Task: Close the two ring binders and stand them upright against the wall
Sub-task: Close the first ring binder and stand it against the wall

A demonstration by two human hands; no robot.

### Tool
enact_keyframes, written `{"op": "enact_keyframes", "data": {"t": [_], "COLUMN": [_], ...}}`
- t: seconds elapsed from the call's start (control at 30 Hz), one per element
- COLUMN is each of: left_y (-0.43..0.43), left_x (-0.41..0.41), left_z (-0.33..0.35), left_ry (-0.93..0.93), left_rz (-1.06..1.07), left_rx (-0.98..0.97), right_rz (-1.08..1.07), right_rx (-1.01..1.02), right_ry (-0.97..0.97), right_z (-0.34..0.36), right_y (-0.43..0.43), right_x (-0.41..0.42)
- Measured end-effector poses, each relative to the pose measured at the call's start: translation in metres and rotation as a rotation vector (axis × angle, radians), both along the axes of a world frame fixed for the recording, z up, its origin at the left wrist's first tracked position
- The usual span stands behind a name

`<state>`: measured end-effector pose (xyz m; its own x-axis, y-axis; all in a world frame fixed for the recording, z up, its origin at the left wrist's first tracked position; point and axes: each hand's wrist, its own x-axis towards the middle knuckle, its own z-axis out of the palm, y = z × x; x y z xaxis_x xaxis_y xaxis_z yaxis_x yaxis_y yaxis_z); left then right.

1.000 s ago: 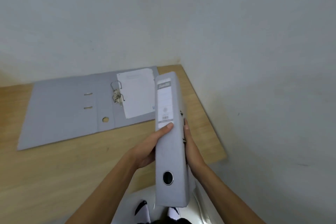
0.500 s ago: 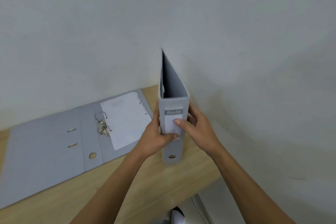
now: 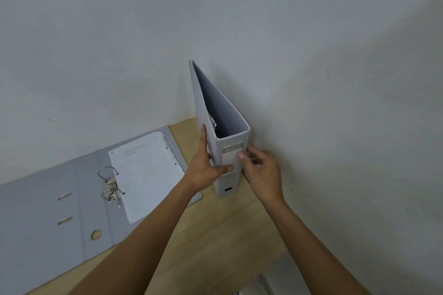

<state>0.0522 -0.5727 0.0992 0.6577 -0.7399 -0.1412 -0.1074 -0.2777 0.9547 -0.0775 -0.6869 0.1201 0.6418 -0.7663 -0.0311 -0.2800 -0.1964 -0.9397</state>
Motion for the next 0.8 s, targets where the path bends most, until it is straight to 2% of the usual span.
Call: {"op": "enact_keyframes", "data": {"t": [0.3, 0.53, 0.8], "left_y": [-0.046, -0.057, -0.057], "left_x": [0.03, 0.04, 0.046], "left_z": [0.0, -0.012, -0.014], "left_ry": [-0.033, 0.02, -0.118], "left_rz": [0.042, 0.081, 0.161], "left_rx": [0.034, 0.079, 0.176], "right_rz": [-0.128, -0.006, 0.099], "right_rx": [0.224, 0.236, 0.256], "right_ry": [-0.119, -0.095, -0.081], "right_z": [0.004, 0.007, -0.001], "right_y": [0.0, -0.005, -0.018], "right_x": [0.03, 0.041, 0.046]}}
